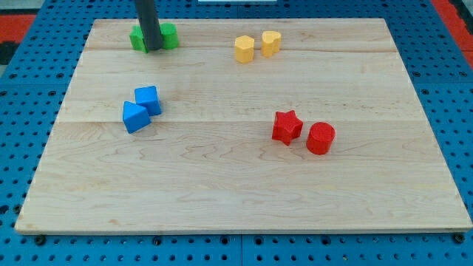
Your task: Move the green circle towards yellow hexagon
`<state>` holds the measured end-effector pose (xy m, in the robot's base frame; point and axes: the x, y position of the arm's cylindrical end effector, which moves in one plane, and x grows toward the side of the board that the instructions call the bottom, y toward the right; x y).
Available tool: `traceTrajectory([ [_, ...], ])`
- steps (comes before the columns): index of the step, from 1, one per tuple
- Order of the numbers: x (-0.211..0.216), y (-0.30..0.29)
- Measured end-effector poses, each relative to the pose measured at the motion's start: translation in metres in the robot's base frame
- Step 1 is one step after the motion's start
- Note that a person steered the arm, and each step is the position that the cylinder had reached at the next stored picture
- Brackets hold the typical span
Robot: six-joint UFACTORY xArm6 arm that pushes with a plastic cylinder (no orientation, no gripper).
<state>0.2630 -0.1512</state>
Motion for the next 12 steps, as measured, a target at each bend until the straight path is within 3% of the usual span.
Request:
traceTrajectory([
  [4, 0.011, -0.001],
  [8, 0.018, 0.094],
  [10, -0.036, 0.095],
  [12, -0.055, 0.093],
])
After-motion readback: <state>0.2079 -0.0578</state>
